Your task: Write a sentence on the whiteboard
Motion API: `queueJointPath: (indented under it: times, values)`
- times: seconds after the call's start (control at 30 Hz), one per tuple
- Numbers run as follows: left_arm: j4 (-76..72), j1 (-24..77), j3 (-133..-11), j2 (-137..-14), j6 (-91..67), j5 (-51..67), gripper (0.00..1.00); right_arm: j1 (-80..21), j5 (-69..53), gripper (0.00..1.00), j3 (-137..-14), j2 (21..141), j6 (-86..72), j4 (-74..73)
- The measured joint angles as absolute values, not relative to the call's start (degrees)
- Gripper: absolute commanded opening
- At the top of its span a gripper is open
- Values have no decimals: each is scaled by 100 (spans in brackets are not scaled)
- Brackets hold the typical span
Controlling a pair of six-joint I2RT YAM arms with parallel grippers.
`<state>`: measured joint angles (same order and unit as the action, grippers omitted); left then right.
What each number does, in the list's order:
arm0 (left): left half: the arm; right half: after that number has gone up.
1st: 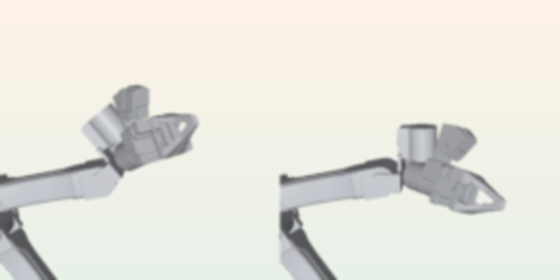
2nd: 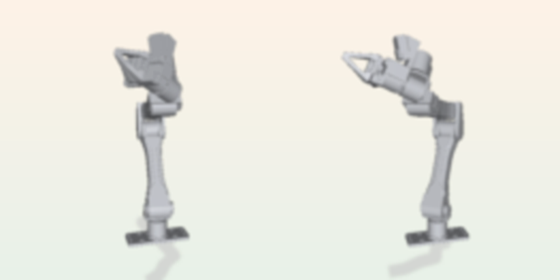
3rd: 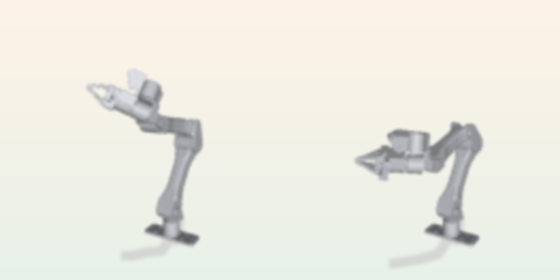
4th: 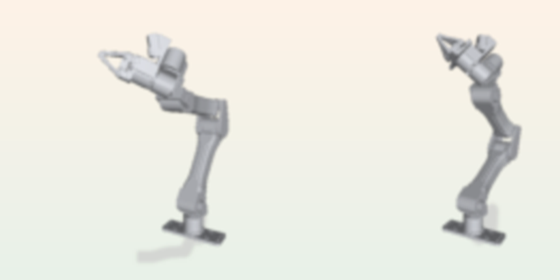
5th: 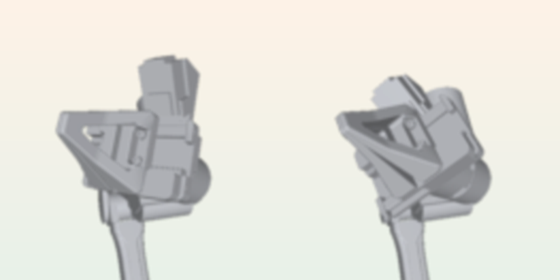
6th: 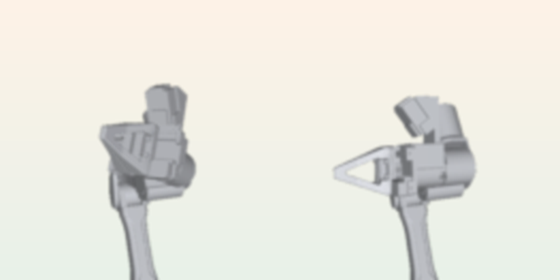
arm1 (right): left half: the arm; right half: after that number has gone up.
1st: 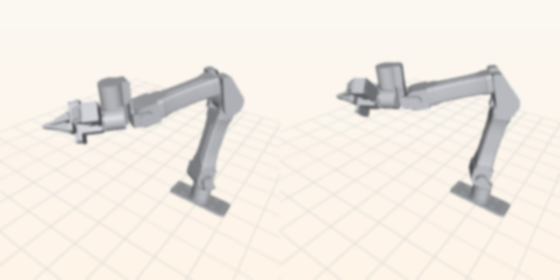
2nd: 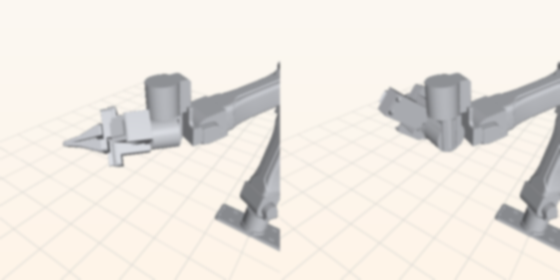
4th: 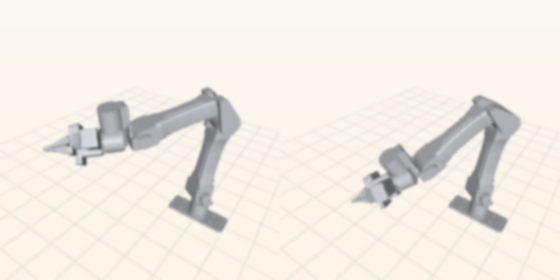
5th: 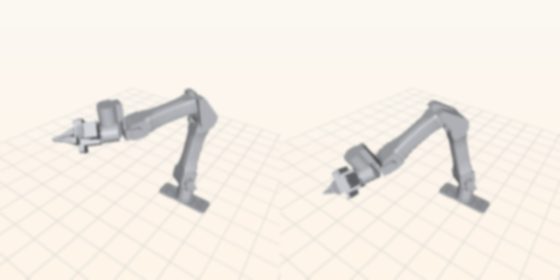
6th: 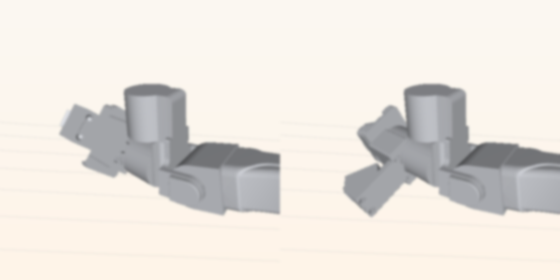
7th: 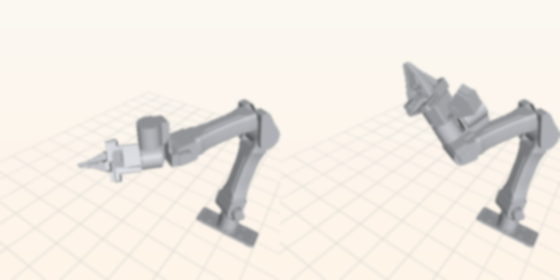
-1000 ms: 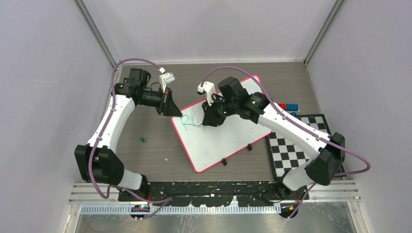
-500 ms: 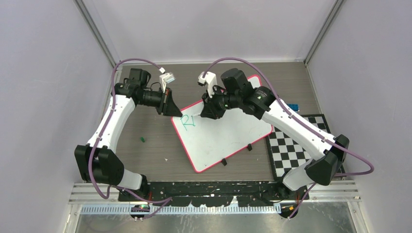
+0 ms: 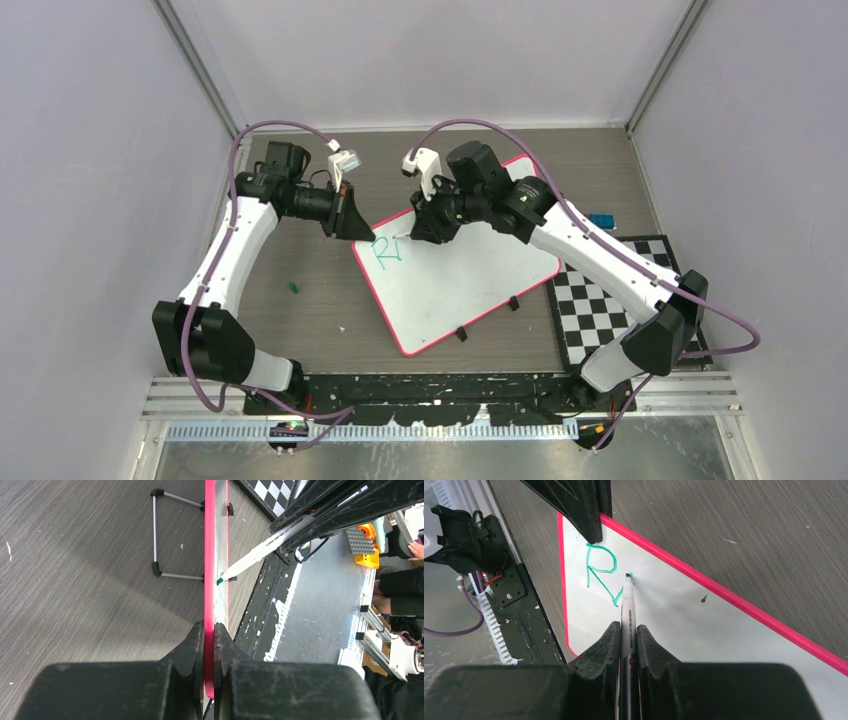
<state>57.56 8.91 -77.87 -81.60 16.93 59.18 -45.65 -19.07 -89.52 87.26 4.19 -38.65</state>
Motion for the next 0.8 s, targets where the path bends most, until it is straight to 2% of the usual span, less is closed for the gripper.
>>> queueJointPath:
  times: [0.8]
  values:
    - [5752, 895, -7782, -8156, 1688, 5946, 0, -4045, -2185, 0, -8646, 8246, 287, -4056]
